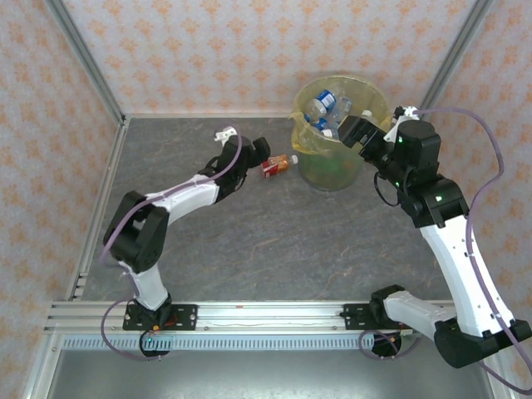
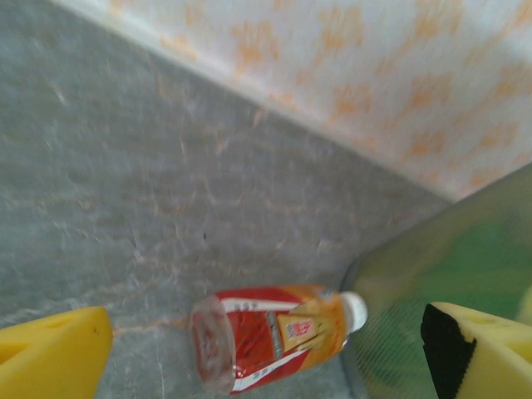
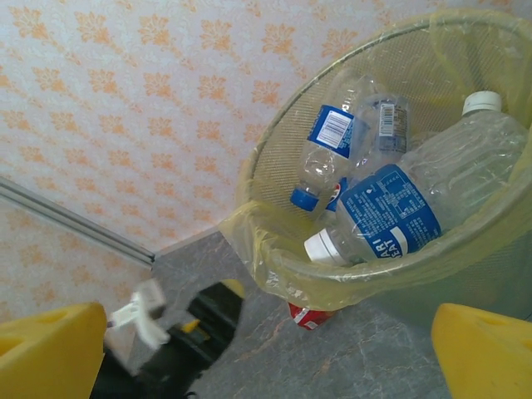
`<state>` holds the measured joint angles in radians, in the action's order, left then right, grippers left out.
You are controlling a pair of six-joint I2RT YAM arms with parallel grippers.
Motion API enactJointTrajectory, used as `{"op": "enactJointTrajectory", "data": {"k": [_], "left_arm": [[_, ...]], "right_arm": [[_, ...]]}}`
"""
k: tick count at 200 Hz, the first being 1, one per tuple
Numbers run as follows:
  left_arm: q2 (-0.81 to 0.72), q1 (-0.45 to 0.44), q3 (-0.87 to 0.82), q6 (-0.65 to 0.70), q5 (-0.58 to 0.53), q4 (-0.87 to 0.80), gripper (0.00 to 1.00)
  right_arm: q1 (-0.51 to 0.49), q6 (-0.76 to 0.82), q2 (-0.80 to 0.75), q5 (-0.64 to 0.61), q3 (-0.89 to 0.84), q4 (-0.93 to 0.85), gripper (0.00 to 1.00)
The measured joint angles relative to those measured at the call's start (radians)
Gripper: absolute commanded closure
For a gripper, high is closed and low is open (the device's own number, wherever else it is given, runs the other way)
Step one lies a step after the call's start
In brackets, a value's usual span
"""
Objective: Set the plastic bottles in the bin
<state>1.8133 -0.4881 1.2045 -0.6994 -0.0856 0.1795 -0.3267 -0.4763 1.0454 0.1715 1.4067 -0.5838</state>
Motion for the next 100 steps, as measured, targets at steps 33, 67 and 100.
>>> {"op": "enactJointTrajectory", "data": {"k": [33, 67, 100], "left_arm": [[0.187, 0.0, 0.15, 0.032, 0.1, -0.014, 0.06], [0.293, 0.018, 0.288, 0.073, 0.123, -0.051, 0.06], [0.353, 0.05, 0.409, 0.124, 0.132, -0.089, 0.06]], "right_arm": [[0.0, -0.003, -0.01, 0.017, 0.0, -0.003, 0.0], [0.0, -0.003, -0.008, 0.029, 0.012, -0.03, 0.0], [0.0, -0.007, -0.008, 0.031, 0.016, -0.043, 0.0]]}}
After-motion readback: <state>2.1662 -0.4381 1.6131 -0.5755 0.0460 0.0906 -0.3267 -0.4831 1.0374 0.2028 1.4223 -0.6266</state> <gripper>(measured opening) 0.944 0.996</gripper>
